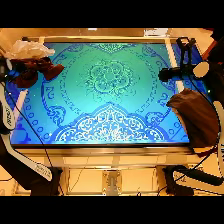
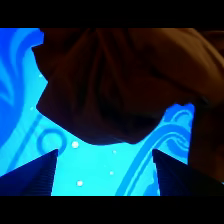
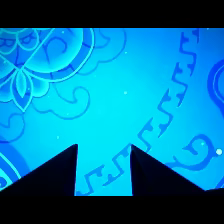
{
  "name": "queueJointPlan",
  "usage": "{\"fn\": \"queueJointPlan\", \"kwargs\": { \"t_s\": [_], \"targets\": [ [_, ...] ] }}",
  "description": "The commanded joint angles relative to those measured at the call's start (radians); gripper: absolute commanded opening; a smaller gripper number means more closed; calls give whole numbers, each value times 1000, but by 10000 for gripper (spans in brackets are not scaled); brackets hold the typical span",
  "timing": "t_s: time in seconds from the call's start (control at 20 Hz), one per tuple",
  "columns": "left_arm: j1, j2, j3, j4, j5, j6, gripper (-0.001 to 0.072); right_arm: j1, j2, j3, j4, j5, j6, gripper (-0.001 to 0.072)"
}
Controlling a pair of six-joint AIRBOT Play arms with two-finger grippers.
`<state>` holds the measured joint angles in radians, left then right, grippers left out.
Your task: Fold the shirts.
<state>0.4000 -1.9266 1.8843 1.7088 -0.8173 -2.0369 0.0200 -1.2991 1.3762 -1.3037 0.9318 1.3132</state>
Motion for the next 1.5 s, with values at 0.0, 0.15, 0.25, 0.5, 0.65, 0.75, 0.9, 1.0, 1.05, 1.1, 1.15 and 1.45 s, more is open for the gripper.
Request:
{"fn": "queueJointPlan", "kwargs": {
  "t_s": [0.0, 0.15, 0.25, 0.5, 0.65, 0.75, 0.9, 1.0, 1.05, 1.1, 1.15, 1.45],
  "targets": [
    [117, -94, 1, -291, 148, 89, 714, 1, 0, 0, 84, -5, 2, 370],
    [117, -139, 2, -294, 229, 100, 714, 1, 0, 0, 134, -5, 3, 370],
    [117, -165, 2, -299, 246, 73, 713, 1, 0, 0, 177, -9, 2, 371],
    [116, -244, 21, -501, 287, 115, 705, 1, 0, 0, 304, -49, 2, 370],
    [116, -294, 77, -675, 287, 202, 580, 2, 0, 0, 360, -70, 2, 370],
    [115, -301, 89, -750, 299, 245, 52, 2, 0, 0, 392, -76, 2, 370],
    [116, -300, 118, -962, 239, 432, 13, 3, 0, 0, 396, -77, 2, 369],
    [116, -290, 164, -1122, 158, 587, 13, 3, 0, 0, 396, -77, 2, 369],
    [115, -270, 172, -1209, 128, 681, 12, 3, 0, 0, 395, -78, 2, 369],
    [114, -242, 172, -1275, 101, 758, 12, 3, 0, 0, 394, -80, 1, 369],
    [110, -209, 173, -1324, 72, 816, 11, 3, 0, 0, 394, -88, -1, 369],
    [1, 39, 173, -1341, -304, 927, 11, 0, 0, 0, 341, -168, -1, 368]
  ]
}}
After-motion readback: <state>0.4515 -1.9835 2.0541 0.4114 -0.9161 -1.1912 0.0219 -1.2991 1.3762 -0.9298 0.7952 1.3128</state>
